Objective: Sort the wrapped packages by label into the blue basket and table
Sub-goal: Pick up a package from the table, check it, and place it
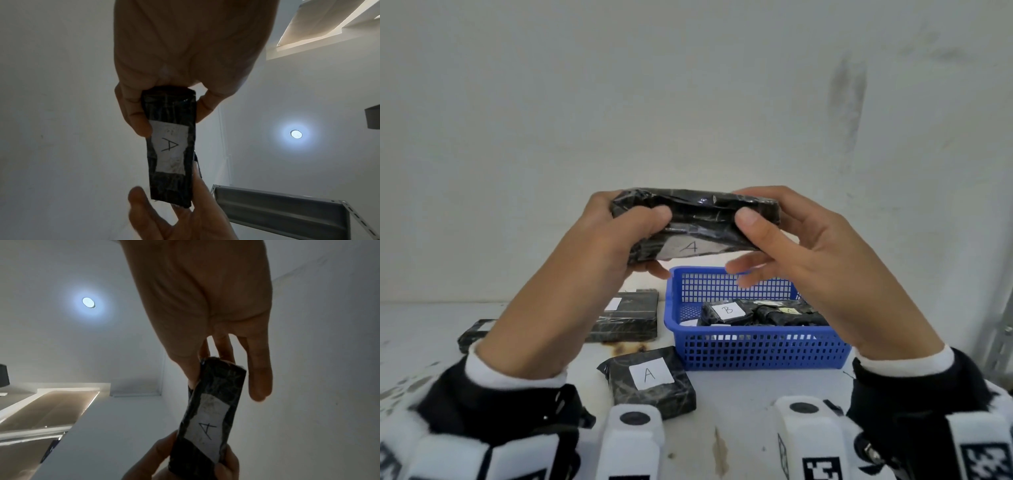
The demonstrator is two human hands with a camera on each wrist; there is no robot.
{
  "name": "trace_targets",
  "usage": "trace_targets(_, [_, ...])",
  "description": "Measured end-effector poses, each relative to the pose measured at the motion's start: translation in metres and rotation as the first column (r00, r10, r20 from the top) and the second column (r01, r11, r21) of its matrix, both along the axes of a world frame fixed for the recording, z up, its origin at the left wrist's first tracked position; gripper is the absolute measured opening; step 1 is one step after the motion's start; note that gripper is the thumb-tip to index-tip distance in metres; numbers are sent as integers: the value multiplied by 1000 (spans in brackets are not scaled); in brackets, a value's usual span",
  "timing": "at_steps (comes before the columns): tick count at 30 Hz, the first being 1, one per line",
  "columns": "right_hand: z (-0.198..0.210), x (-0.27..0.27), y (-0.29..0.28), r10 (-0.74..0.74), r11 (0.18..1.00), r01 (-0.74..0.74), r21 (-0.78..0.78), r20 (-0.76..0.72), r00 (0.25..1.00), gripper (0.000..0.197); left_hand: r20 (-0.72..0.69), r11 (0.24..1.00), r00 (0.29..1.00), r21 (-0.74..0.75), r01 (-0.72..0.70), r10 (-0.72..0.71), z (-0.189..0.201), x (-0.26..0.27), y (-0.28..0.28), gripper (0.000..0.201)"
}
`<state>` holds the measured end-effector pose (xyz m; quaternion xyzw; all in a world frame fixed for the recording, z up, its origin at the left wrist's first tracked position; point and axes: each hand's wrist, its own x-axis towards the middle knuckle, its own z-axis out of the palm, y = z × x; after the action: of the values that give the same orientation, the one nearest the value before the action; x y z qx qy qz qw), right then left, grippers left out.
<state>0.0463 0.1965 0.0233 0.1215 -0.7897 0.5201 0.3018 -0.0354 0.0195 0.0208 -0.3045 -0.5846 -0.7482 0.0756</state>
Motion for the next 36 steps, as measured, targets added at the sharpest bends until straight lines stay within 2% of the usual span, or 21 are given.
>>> trace_targets(2, [1,2,-2,5,1000,-5,15,8,1000,39,-4,1000,1000,-14,-3,3,0,3,-2,38])
trace_targets(5, [1,2,-4,-37,999,38,24,-21,999,29,-10,998,1000,-63,-14,13,0,9,-4,37])
trace_targets(9, [-1,0,-7,-48,999,48,24,-23,999,29,-15,991,997,-109,-72,71,0,15,-3,21])
trace_targets(11, [-1,0,-8,-47,999,48,20,-33,998,27,1,986,995,-136,-95,96,0,16,-2,20])
trace_targets(15, [-2,-1,-9,-51,997,53,54,-35,998,22,-34,972,992,-200,-126,122,1,20,-4,34])
trace_targets(17, [-3,-2,-8,-56,997,60,54,-58,997,13,-38,966,995,-241,-94,87,1,24,-5,45])
trace_targets(19, [-3,-3,-6,-59,997,62,44,-66,996,13,-21,957,999,-286,-51,47,2,27,-5,61])
trace_targets(22, [-3,-2,-5,-52,998,55,40,-70,996,15,-18,962,999,-271,-47,43,1,24,-6,53])
trace_targets(26, [-2,-4,-2,-101,995,100,-28,-34,994,11,-106,954,994,-296,-40,8,1,24,-10,75])
trace_targets(29, [-1,-4,-3,-80,996,82,-41,38,996,18,-170,969,985,-234,-71,31,2,24,-11,63])
trace_targets(31, [-2,-4,-3,-106,994,104,35,80,991,29,-190,967,978,-222,-123,81,3,22,-11,56])
trace_targets(33, [-2,-4,-1,-199,974,192,118,51,979,30,-175,963,979,-225,-148,110,0,18,-10,55])
trace_targets(34, [-1,-3,1,-217,971,215,105,12,976,25,-161,963,980,-224,-150,115,-1,17,-10,56])
trace_targets(36, [2,1,3,-165,985,167,49,-34,986,24,-154,969,984,-216,-118,86,-3,16,-8,52])
